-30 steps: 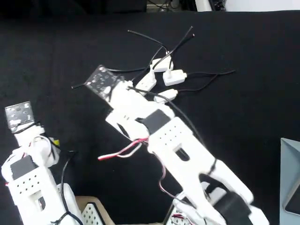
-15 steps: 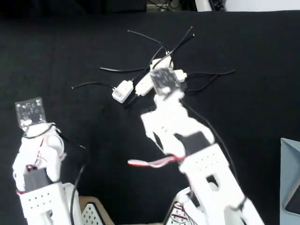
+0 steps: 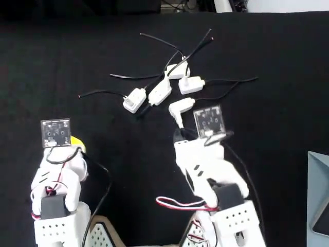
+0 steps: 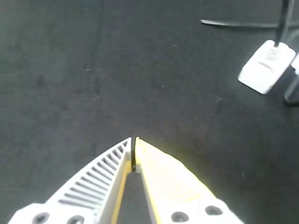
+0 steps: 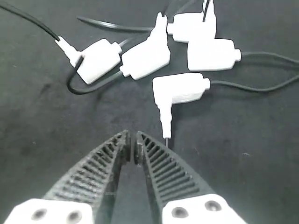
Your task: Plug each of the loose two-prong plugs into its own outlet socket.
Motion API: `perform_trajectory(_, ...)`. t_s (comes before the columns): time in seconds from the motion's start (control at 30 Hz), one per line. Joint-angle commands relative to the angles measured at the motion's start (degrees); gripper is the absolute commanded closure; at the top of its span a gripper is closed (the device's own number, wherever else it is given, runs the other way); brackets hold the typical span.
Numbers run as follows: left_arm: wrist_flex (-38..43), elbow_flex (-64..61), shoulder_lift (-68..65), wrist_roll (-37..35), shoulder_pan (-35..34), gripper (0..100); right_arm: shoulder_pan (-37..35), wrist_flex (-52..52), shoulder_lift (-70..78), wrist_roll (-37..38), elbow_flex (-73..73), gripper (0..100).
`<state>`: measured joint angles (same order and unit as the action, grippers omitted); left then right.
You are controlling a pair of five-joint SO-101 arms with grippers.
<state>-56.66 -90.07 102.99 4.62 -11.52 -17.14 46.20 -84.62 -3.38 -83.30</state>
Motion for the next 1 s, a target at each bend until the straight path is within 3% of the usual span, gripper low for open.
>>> perform_trajectory(0.0, 0.2, -0.7, 0.0, -0.1, 2.6, 97, 0.7, -2.9, -9.3, -0.3, -7.6, 98.5)
perform_trajectory(0.1, 0.4, -2.9, 0.0, -0.1, 4.2, 97, 0.9, -3.5, -15.4, 0.0, -13.8, 98.5)
perform_trajectory(0.3, 5.7, -7.3, -0.4, -0.2, 6.0, 97, 0.7, 6.9, -24.0, -0.4, -13.1, 98.4)
perform_trajectory(0.77, 5.5, -7.3, -0.5, -0.4, 6.0, 97, 1.0, 17.4, -23.0, 0.0, -13.1, 98.3)
perform_trajectory(0.97, -2.1, -7.3, -0.1, -0.5, 6.0, 97, 1.0, 23.4, -23.2, -0.2, -13.1, 98.3)
